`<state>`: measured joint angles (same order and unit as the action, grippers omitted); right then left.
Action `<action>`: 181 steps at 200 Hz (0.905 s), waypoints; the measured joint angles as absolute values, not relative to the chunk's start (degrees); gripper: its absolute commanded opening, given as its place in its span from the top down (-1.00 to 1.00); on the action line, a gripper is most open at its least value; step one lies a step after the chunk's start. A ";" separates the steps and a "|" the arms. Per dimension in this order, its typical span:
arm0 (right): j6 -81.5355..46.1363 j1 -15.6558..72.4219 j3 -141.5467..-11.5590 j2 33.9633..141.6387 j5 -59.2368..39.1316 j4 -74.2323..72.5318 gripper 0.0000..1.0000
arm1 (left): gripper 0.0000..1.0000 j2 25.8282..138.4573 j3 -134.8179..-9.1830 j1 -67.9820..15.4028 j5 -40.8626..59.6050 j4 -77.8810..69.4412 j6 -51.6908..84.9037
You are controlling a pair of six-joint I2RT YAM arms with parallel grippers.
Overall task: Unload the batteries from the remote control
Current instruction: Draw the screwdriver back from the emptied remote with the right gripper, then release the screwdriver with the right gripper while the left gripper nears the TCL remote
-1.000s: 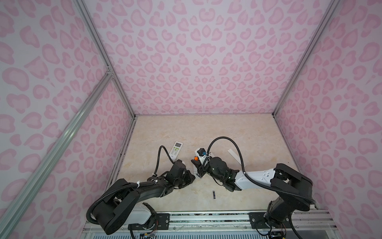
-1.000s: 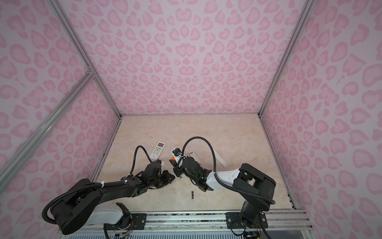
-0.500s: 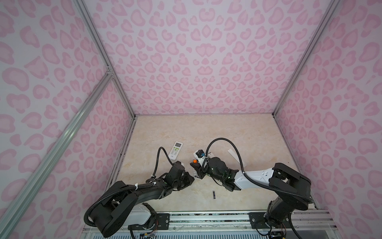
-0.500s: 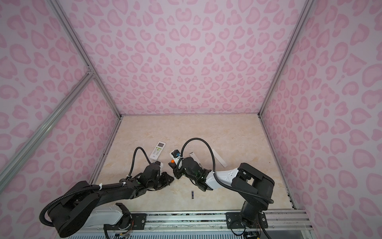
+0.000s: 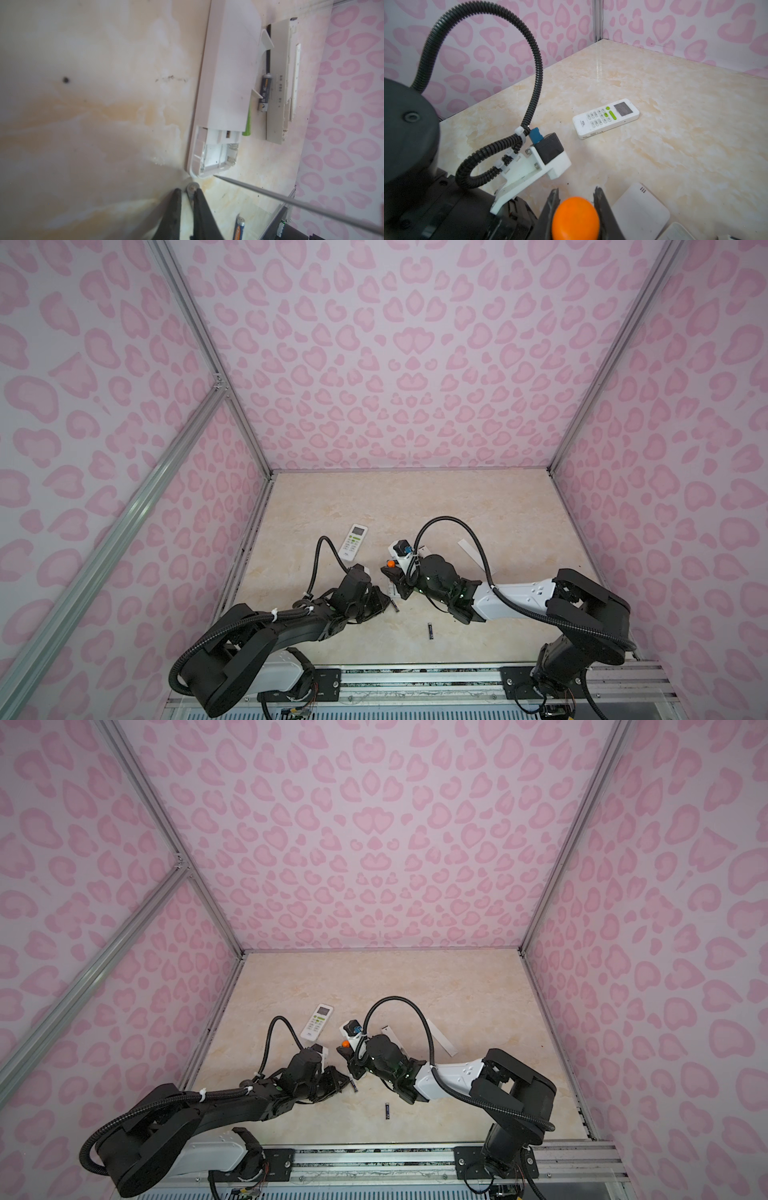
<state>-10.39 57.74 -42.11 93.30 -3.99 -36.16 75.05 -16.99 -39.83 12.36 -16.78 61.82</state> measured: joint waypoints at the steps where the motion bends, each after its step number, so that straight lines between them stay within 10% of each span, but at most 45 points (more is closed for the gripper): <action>1: -10.41 57.74 -42.15 93.17 -3.97 -36.05 1.00 | 0.64 75.02 -16.99 -39.83 12.36 -16.78 61.82; 181: -24.53 28.36 -36.58 68.07 -7.73 25.76 0.97 | 0.17 62.92 -33.45 -28.93 5.56 13.45 41.47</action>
<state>-24.53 28.36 -36.58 68.07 -7.73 25.76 62.92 -33.45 -28.93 5.56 13.45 41.47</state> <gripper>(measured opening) 0.206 0.380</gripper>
